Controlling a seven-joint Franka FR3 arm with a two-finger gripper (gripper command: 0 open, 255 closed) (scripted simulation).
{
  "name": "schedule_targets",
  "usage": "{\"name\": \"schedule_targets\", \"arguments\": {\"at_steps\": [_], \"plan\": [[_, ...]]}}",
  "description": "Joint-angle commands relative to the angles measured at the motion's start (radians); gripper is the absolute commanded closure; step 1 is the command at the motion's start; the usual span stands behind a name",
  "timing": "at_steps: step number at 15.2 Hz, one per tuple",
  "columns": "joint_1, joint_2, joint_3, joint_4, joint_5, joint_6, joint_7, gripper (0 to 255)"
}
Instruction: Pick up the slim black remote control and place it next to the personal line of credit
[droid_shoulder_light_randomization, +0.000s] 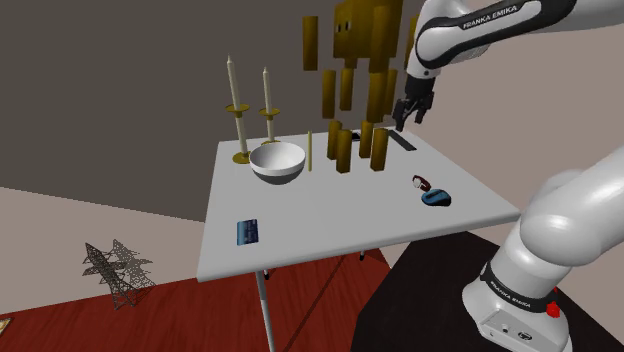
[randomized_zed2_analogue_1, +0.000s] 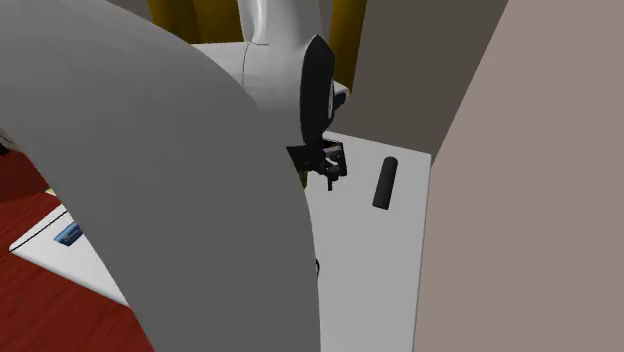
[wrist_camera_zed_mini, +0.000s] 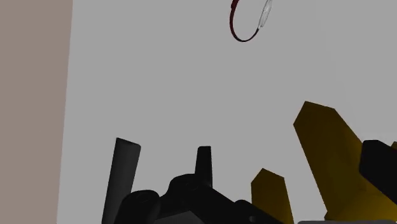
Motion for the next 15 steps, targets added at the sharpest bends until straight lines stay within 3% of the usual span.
{"name": "schedule_targets", "arguments": {"at_steps": [1,8,15], "plan": [[-0.009,0.063,-0.026,0.015,0.005,0.064,-0.001,0],[-0.036,0.290,-0.114,0.114,0.073,0.241,-0.039,0],[-0.082,0.535,-0.172,0.263,0.229,0.366,-0.121,0]]}}
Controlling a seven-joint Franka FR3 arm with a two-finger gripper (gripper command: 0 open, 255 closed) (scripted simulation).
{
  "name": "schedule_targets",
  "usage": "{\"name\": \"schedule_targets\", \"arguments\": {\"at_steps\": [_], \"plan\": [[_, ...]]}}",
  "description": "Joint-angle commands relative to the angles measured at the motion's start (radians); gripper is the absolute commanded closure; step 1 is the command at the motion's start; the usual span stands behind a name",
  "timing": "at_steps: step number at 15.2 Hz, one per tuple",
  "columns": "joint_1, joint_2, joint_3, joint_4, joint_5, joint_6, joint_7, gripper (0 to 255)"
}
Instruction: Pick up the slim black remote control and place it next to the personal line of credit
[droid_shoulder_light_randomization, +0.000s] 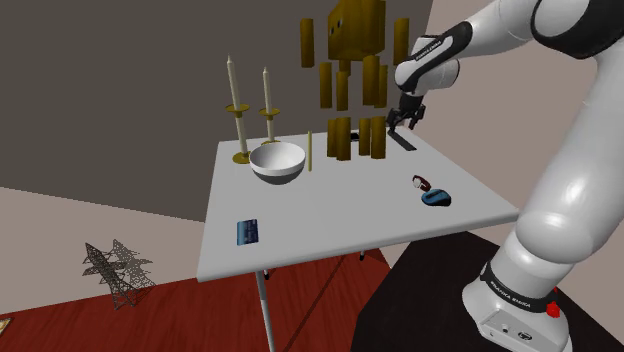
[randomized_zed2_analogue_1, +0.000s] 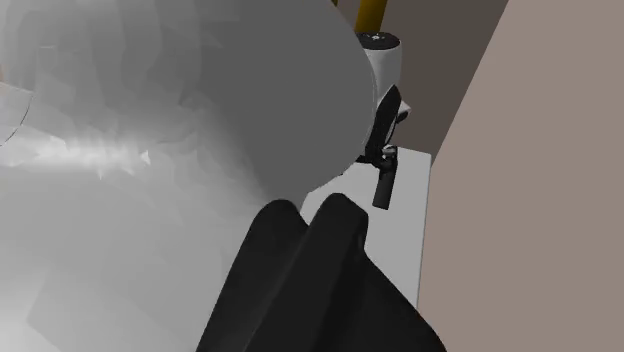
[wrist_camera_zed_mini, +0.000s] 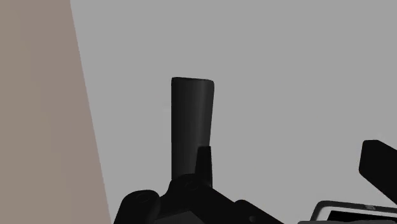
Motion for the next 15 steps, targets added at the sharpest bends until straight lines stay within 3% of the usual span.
{"name": "schedule_targets", "arguments": {"at_steps": [1,7,15], "plan": [[-0.022,0.073,-0.010,0.050,0.056,0.028,-0.032,0],[-0.117,0.283,0.001,0.227,0.212,0.074,-0.101,0],[-0.152,0.380,0.033,0.256,0.269,0.137,-0.135,0]]}}
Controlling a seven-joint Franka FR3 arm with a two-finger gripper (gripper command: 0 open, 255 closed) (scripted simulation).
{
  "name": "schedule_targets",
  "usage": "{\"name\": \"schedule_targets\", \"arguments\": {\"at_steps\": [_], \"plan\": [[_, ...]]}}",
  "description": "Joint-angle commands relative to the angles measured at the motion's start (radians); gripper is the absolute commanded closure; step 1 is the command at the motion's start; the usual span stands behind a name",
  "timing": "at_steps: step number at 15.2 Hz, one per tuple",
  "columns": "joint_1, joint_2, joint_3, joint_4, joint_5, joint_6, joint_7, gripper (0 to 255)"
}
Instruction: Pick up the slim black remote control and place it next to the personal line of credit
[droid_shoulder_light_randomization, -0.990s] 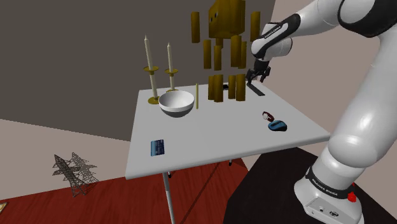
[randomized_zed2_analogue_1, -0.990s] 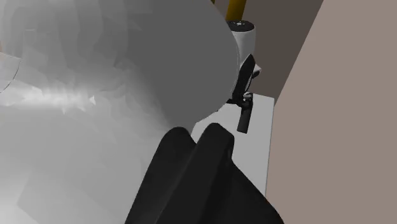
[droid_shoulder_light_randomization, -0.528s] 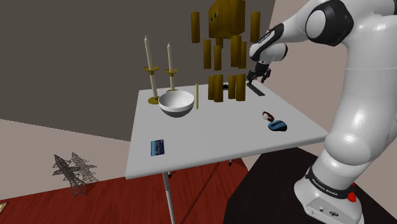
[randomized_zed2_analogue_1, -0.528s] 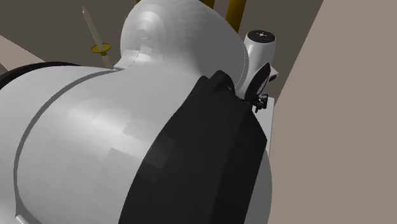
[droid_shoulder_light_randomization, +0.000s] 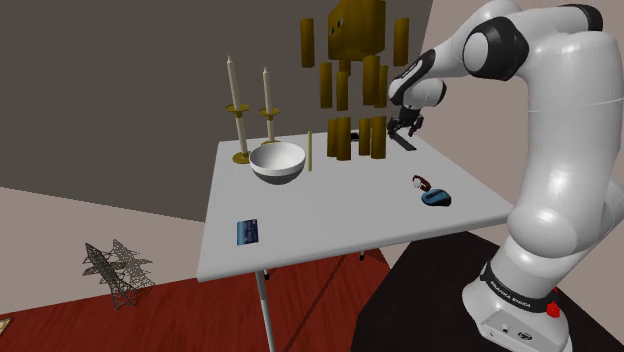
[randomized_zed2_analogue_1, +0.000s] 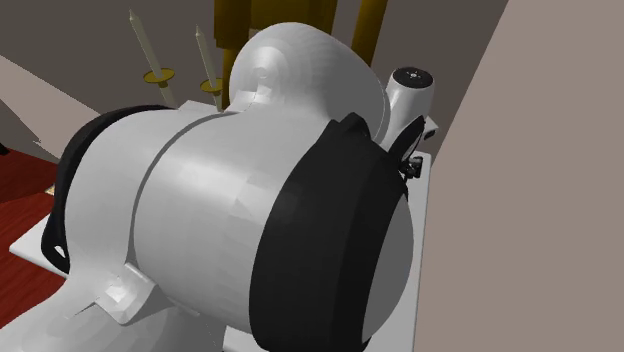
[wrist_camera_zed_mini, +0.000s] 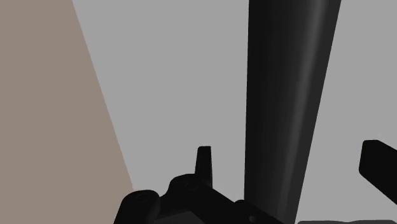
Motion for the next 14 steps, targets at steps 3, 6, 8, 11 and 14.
{"name": "schedule_targets", "arguments": {"at_steps": [3,6,8,11,14], "plan": [[-0.004,0.017,0.006,0.003,0.008,0.010,-0.006,0],[-0.004,0.017,0.006,0.003,0.009,0.010,-0.007,0],[-0.004,0.017,0.006,0.003,0.009,0.010,-0.007,0],[-0.004,0.017,0.006,0.003,0.009,0.010,-0.007,255],[-0.004,0.016,0.006,-0.003,0.009,0.015,-0.008,255]]}}
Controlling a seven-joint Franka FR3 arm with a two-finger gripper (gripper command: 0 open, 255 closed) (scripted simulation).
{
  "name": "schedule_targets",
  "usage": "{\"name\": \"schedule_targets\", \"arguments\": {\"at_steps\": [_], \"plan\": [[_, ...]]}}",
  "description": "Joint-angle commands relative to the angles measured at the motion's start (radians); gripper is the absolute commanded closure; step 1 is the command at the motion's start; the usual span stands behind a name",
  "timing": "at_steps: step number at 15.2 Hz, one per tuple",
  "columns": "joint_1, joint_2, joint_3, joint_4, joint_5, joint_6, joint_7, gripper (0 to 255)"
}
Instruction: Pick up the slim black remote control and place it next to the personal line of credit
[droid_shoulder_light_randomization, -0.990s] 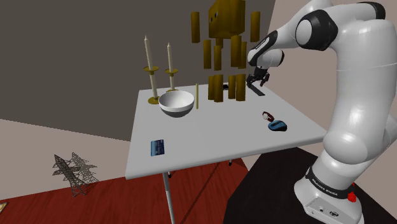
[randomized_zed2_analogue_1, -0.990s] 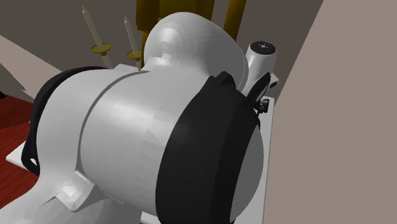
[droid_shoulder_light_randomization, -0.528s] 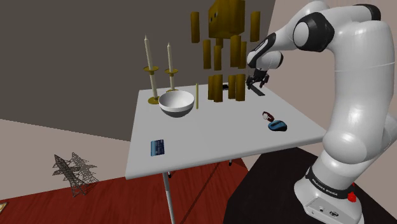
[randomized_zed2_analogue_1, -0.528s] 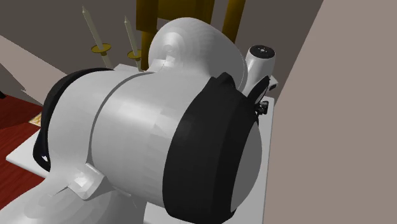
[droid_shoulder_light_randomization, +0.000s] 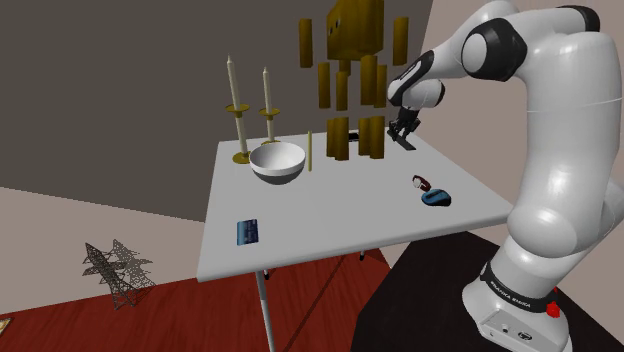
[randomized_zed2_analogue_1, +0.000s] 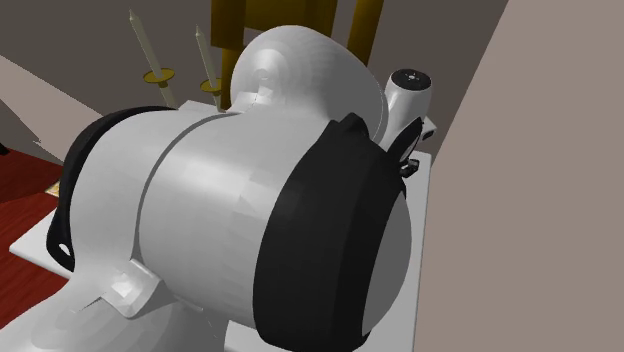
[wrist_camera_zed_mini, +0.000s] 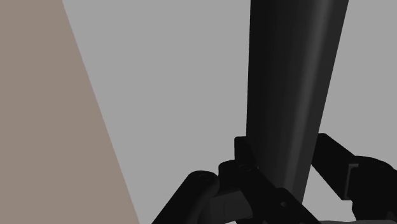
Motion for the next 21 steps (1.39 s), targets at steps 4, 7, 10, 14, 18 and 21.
{"name": "schedule_targets", "arguments": {"at_steps": [4,7,10,14,18,21], "plan": [[-0.001,0.008,-0.002,0.002,-0.003,-0.008,0.002,255],[0.006,-0.016,-0.012,0.009,-0.019,-0.038,0.013,255],[0.013,-0.039,-0.022,0.019,-0.035,-0.069,0.024,255],[0.021,-0.067,-0.033,0.035,-0.055,-0.112,0.038,255],[0.027,-0.093,-0.042,0.056,-0.075,-0.155,0.050,255],[0.030,-0.109,-0.047,0.071,-0.086,-0.185,0.058,255]]}}
